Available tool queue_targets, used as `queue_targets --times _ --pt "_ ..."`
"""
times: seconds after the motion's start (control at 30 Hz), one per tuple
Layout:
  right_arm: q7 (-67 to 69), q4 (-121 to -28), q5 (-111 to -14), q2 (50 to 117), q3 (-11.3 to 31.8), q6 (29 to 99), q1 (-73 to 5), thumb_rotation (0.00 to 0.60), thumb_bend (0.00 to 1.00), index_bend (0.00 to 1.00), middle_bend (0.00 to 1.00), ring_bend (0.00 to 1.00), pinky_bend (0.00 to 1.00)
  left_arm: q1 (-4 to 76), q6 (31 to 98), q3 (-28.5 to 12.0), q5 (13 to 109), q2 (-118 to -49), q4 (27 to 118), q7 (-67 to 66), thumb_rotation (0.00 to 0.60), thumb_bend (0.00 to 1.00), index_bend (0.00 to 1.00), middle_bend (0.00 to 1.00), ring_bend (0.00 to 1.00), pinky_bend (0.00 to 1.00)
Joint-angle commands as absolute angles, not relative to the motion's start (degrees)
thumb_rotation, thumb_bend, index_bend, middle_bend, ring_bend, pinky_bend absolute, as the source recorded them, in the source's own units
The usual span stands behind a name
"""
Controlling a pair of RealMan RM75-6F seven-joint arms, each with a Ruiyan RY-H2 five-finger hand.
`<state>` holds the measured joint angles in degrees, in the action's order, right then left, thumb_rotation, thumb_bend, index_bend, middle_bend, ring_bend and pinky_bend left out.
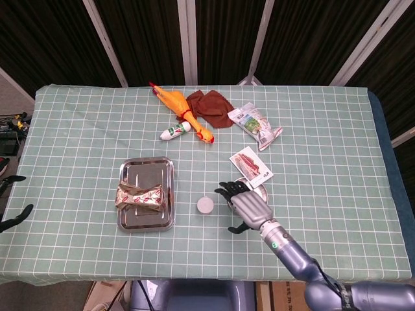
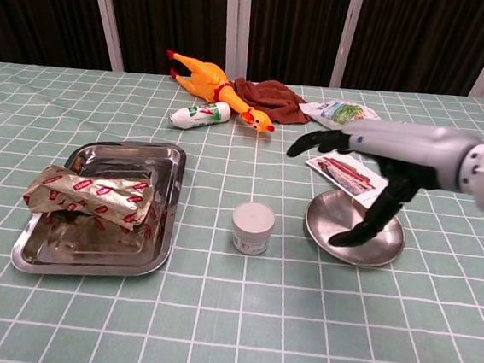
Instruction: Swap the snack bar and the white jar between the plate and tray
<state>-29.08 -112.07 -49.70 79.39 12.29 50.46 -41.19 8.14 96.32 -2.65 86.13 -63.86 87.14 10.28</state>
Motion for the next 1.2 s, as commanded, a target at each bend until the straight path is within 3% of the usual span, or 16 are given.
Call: queue_targets --times 0.03,0.27,0.7,1.2 --pt "-34.3 -108.9 -42.6 85.7 12.2 51.1 -46.4 0.6 0.21 0.15 0.08 0.07 0.0 8.0 95.8 -2.9 86.0 -64.1 86.9 10.5 0.6 0.34 0.31 0.07 0.0 0.16" --pt "-36.4 -104.2 -37.3 91.4 12.7 53.1 -51.1 0.6 0.21 0.15 0.1 0.09 0.0 7.8 95.4 -3.7 86.1 -64.3 86.6 10.5 0.6 0.34 0.31 0.07 0.0 0.16" --pt "-35.6 -97.5 -35.0 95.1 12.2 54.4 -54.2 0.6 0.21 0.19 0.2 0.2 0.0 7.2 94.9 -4.7 86.3 -64.5 86.5 11.5 0.6 0.34 0.31 0.07 0.0 0.17" --pt "-32.5 -93.3 -37.6 98.5 12.0 55.0 -55.2 0.6 0.21 0.38 0.36 0.35 0.03 6.7 94.8 -5.9 86.1 -65.2 86.8 12.2 0.6 0.35 0.32 0.07 0.0 0.19"
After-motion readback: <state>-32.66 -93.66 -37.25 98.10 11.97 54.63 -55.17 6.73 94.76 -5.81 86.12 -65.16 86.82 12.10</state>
